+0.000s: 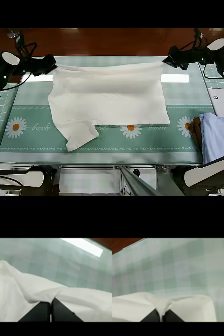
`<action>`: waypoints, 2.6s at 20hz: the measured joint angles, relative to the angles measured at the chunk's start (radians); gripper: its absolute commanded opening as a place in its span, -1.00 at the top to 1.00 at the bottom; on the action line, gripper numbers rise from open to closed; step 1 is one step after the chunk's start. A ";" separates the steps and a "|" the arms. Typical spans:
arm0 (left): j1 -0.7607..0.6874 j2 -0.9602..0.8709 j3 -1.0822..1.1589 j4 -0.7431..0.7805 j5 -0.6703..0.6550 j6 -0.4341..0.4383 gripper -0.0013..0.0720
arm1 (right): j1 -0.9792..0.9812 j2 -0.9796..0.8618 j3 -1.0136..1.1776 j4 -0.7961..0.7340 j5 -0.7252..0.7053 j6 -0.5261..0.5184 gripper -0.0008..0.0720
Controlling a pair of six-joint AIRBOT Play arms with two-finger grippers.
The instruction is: Fold the shirts.
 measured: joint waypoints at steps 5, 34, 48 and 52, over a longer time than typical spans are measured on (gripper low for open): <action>0.023 -0.016 0.002 -0.008 -0.155 0.069 0.89 | -0.027 -0.022 0.024 0.001 0.132 -0.028 0.91; 0.490 0.400 -0.867 -0.169 -0.459 0.294 -0.95 | -0.212 0.466 -0.827 -0.003 0.115 -0.230 -0.72; 0.229 0.426 -0.940 -0.343 -0.426 0.457 0.89 | -0.388 0.502 -0.874 -0.139 0.275 -0.152 -0.72; 0.226 0.426 -0.916 -0.358 -0.451 0.471 0.89 | -0.334 0.502 -0.950 -0.159 0.262 -0.126 -0.72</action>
